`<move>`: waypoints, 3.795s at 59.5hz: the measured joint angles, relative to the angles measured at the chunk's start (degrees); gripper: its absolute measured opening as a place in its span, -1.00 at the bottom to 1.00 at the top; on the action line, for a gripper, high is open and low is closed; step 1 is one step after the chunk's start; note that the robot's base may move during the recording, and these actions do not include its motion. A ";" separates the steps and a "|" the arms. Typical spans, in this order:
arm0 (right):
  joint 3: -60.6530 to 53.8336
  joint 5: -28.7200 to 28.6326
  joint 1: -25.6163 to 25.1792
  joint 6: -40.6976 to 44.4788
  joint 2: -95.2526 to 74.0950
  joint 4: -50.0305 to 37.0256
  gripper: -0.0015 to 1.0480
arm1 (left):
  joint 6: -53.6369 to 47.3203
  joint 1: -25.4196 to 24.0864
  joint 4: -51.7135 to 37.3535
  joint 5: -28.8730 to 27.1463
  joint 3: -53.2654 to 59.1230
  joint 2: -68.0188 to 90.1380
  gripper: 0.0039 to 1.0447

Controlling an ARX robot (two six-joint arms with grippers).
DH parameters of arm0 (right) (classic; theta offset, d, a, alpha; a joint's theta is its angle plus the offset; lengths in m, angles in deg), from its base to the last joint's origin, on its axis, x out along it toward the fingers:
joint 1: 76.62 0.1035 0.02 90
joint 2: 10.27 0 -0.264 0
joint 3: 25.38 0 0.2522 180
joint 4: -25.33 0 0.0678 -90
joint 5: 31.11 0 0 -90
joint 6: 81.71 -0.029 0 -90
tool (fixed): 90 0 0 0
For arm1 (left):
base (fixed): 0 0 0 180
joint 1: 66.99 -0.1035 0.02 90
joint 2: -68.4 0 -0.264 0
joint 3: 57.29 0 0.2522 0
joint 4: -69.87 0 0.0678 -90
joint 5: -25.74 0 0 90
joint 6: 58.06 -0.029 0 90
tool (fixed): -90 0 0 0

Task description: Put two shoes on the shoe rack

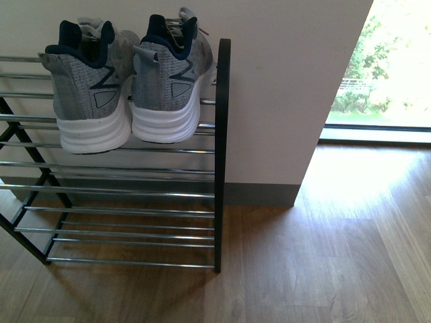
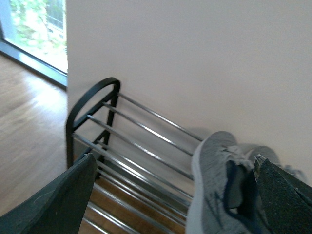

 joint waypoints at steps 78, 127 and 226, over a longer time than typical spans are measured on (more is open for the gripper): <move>0.00 0.00 0.00 0.00 0.00 0.00 0.82 | -21.79 -5.18 -14.36 18.64 34.36 -31.47 -0.99; 0.00 0.00 0.02 0.00 0.04 0.04 0.82 | -21.81 -5.25 0.00 18.67 36.15 -47.43 -0.99; 0.00 0.02 0.02 0.00 0.04 0.11 0.82 | -22.01 -5.25 0.00 18.67 36.13 -47.47 0.83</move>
